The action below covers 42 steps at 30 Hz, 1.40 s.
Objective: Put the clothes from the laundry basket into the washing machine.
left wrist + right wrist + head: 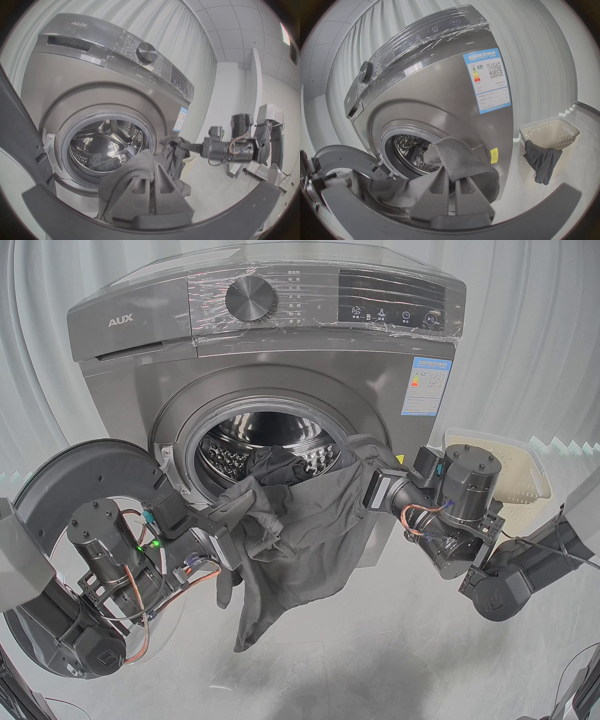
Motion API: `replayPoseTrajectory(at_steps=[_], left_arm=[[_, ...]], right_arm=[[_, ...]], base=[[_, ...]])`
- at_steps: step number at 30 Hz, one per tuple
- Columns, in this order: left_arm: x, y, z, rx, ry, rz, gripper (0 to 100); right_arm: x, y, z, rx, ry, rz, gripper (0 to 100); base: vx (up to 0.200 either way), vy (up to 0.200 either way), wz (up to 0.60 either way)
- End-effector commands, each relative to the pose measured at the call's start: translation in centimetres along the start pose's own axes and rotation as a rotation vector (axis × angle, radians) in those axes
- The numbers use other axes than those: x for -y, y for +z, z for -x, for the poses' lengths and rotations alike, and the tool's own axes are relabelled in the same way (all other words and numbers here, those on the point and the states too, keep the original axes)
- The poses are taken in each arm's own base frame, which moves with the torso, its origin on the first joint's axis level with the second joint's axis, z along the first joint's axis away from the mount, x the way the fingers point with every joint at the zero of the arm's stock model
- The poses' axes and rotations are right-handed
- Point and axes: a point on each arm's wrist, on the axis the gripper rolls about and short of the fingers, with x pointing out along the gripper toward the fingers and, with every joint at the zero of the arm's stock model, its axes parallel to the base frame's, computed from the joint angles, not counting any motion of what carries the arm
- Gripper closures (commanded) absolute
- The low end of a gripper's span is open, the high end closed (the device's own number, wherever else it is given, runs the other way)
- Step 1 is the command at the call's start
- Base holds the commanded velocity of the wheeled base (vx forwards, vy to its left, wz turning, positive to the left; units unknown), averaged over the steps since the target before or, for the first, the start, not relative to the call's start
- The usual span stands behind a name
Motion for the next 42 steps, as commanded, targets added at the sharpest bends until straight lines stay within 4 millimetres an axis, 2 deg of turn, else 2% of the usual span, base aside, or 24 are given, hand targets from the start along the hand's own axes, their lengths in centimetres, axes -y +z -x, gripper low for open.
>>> replayPoseTrajectory(at_steps=[1,10,14,28,29,33,36,38,42], left_arm=[[0.3,1.5,0.5,0.052,-0.006,-0.003,100],[0.4,2.8,0.2,0.105,-0.014,-0.011,100],[0.5,3.2,-0.1,0.124,-0.022,-0.013,100],[0.1,3.6,-0.1,0.140,-0.015,-0.018,100],[0.1,3.6,-0.1,0.140,-0.017,-0.018,100],[0.2,3.7,0.0,0.140,-0.013,-0.020,100],[0.2,3.8,0.1,0.142,-0.014,-0.021,100],[0.2,3.8,0.1,0.143,-0.013,-0.024,100],[0.3,3.7,0.2,0.137,-0.014,-0.023,100]], right_arm=[[0.2,-0.7,0.5,-0.030,0.000,0.017,100],[1.0,-1.9,2.3,-0.105,0.032,0.044,100],[1.1,-1.7,2.8,-0.106,0.043,0.043,100],[2.4,-2.5,3.1,-0.141,0.012,0.060,100],[2.6,-2.8,3.0,-0.149,0.005,0.064,0],[3.3,-4.1,3.7,-0.214,-0.010,0.094,0],[4.0,-6.2,5.2,-0.309,-0.007,0.145,0],[4.7,-8.6,6.1,-0.400,0.019,0.208,0],[4.6,-10.1,6.3,-0.428,0.067,0.242,0]], base=[[0.000,0.000,0.00],[0.000,0.000,0.00],[0.000,0.000,0.00],[0.000,0.000,0.00],[0.000,0.000,0.00],[0.000,0.000,0.00],[0.000,0.000,0.00],[0.000,0.000,0.00],[0.000,0.000,0.00]])
